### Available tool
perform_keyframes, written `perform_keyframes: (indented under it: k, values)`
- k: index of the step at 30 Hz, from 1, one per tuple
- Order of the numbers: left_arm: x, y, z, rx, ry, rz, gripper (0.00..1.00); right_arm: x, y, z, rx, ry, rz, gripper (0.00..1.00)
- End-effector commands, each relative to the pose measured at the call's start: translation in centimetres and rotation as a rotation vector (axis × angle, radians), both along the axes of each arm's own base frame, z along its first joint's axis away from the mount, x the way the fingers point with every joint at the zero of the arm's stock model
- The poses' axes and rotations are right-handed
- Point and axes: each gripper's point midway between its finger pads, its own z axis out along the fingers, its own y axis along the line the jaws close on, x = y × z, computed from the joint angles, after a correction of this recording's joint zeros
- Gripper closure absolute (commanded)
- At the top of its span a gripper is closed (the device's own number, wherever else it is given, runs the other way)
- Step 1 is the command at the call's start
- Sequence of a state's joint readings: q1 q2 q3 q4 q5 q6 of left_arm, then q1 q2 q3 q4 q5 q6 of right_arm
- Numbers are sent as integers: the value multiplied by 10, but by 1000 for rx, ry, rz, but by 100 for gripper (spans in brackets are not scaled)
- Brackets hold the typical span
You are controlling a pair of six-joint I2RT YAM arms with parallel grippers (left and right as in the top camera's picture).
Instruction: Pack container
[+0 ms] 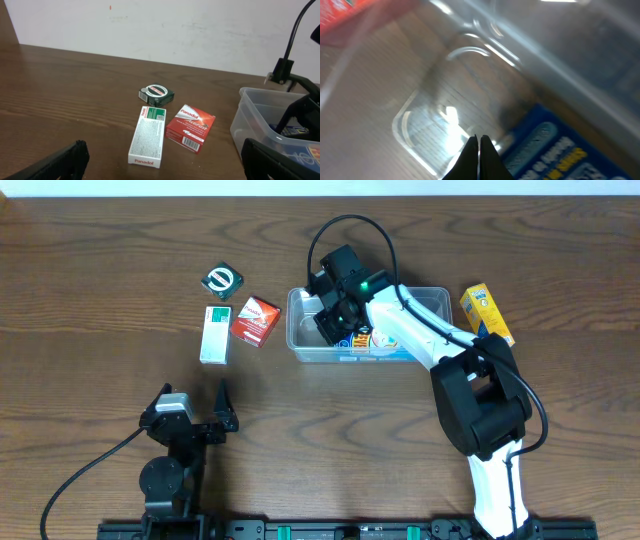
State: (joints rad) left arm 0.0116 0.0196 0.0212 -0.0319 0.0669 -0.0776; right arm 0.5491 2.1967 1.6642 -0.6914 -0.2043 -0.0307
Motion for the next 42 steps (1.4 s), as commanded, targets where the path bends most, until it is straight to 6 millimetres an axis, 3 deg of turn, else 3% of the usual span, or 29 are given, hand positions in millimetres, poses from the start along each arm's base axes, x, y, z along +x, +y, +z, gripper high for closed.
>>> perform_keyframes:
  k: [1,23,26,36,42]
  values:
    - [-1,1,-16,5,49,3,2,-2,-7,-12,-63,-7,19,97]
    - [-1,1,-16,5,49,4,2,11,-47,-16,-156,-12,-33,96]
    - [-1,1,-16,5,49,4,2,12,-47,-14,-156,-21,-18,91]
    - [-1,1,-16,5,49,4,2,27,-37,30,-132,-66,2,61]
    - [-1,1,-16,5,49,4,2,37,-32,84,-110,-99,-2,45]
